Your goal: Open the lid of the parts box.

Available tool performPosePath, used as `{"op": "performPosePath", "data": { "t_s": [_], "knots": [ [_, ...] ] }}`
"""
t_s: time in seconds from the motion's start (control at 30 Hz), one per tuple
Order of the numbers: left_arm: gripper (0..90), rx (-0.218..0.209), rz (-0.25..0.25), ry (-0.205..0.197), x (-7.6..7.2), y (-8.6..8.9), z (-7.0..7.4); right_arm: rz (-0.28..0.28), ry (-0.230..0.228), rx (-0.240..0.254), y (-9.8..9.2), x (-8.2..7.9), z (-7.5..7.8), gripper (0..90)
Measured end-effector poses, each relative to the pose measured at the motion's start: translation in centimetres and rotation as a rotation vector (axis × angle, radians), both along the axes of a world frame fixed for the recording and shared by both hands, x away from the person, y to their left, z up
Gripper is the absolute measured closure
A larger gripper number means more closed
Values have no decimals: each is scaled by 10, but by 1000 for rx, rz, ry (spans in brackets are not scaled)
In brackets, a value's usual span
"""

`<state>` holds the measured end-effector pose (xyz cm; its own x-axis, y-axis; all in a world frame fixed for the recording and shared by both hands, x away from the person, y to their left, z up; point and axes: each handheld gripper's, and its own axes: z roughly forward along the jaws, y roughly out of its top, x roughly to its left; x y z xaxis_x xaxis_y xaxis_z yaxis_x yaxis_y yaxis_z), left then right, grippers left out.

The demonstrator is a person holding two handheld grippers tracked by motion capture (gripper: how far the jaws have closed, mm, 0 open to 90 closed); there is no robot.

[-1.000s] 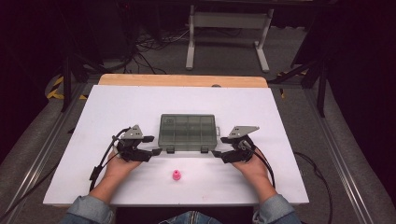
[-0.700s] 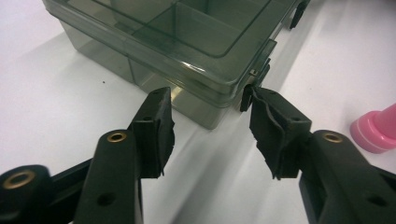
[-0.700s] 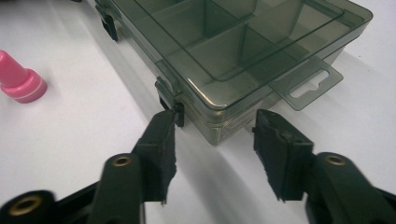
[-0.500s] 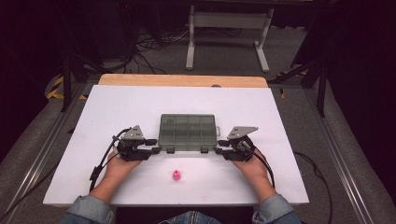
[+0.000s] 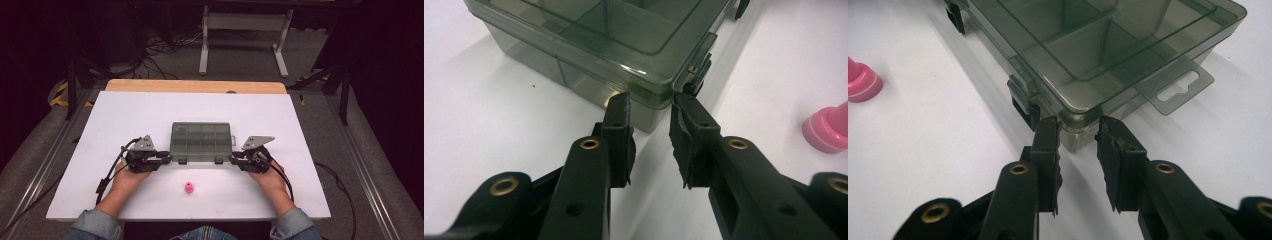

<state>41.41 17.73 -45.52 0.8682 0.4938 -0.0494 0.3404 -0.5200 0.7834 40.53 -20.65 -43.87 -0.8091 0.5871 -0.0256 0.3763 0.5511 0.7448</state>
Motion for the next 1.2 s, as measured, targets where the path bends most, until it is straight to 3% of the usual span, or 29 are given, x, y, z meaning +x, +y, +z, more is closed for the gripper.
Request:
{"op": "performPosePath", "data": {
  "t_s": [0.63,1.0,1.2],
  "knots": [
    [733,8,-1,-24,-2,-1,2,1,-9,1,0,-1,1,725],
    [775,-49,-4,-33,-3,2,7,2,-56,40,-3,-5,8,821],
    [859,-88,-16,-29,-3,3,9,0,-83,90,-5,-7,11,897]
  ]
}}
